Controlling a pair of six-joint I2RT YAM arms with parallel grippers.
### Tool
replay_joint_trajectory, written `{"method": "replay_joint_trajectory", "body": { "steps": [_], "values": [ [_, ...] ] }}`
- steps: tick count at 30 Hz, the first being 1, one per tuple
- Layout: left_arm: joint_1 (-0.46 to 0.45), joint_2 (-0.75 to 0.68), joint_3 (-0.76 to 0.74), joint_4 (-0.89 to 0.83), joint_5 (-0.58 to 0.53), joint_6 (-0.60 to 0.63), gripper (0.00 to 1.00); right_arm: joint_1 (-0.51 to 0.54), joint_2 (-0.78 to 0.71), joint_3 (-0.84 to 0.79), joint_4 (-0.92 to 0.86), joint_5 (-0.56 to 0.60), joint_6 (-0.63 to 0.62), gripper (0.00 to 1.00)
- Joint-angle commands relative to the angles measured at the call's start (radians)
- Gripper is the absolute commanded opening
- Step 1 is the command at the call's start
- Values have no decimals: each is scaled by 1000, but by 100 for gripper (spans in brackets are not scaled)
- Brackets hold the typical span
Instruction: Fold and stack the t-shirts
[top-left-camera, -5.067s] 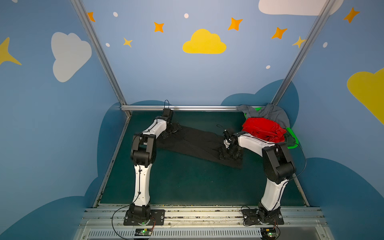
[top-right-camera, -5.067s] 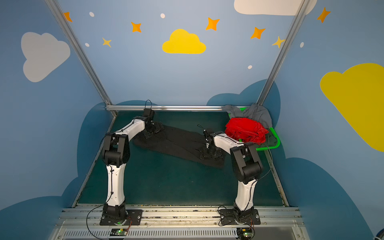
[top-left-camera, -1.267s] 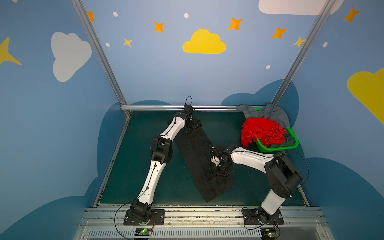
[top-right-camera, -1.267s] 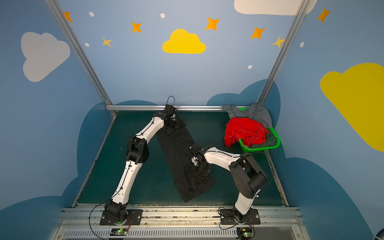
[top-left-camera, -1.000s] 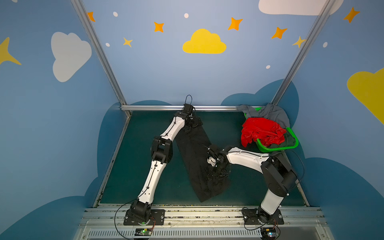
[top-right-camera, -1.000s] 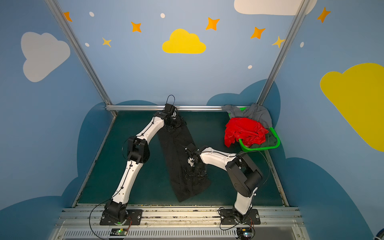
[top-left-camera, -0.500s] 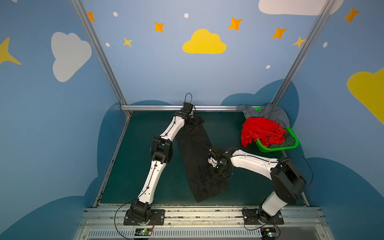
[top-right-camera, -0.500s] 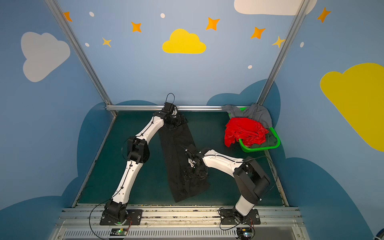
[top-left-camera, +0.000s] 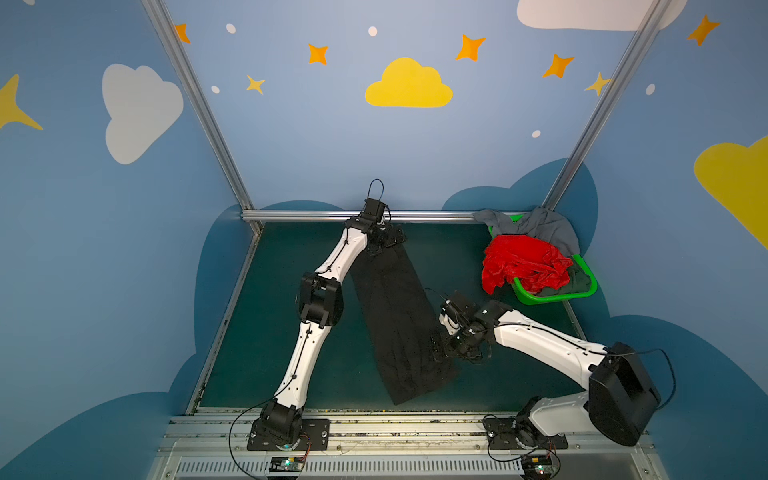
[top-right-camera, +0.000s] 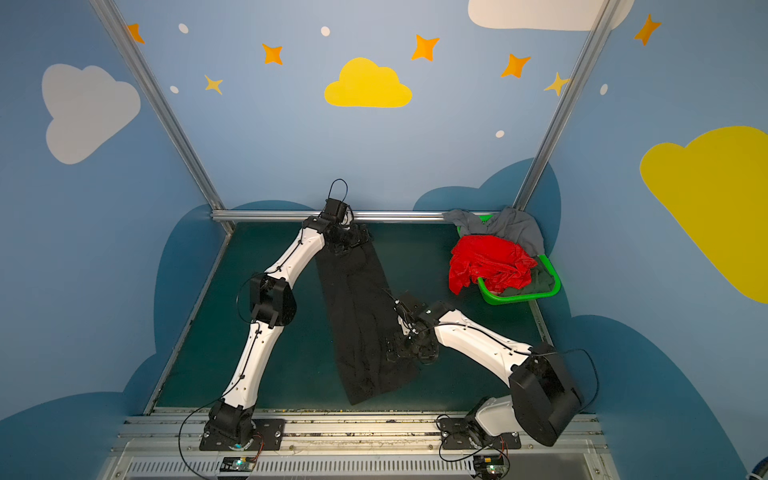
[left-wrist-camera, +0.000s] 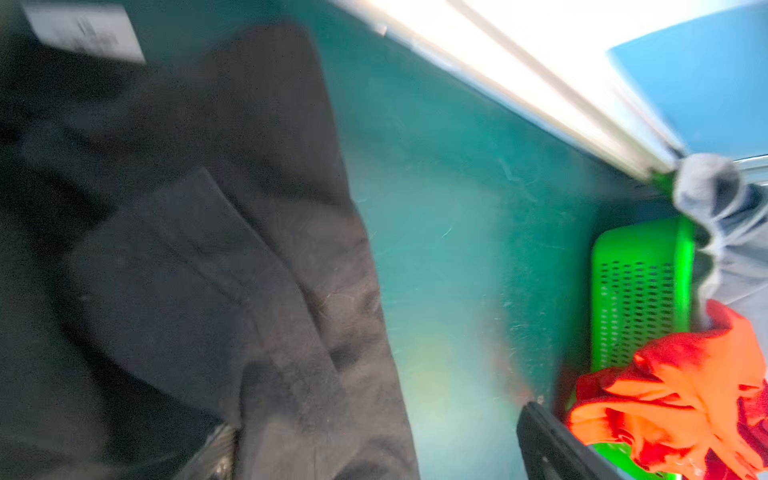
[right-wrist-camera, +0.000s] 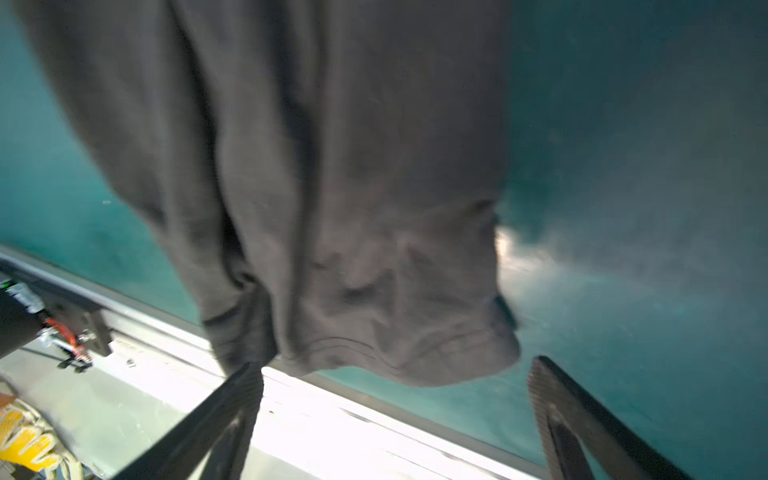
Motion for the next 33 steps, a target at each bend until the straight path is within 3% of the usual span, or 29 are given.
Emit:
{"method": "replay_joint_trajectory", "body": {
  "steps": [1,11,17,25,28,33],
  "values": [
    [4,-55,26,-15,-35,32,100,-15,-25,-45,-2,4,8,97],
    [-4,-102,22,-51,-191,108,100,-40,-8,-125,72,-27,6,97],
    [-10,-113,40,8,-151,120,100,-43,-23,-148,83,-25,11,96],
    [-23,-182,19,-89,-162,107,100,-61,-54,-171,107,-38,5,95],
    [-38,-275,-116,-84,-169,120,100,-72,-52,-178,129,-47,-3,89],
    [-61,-549,-570,145,-157,95,100,-87,-26,-185,179,-63,-11,78]
  ]
}}
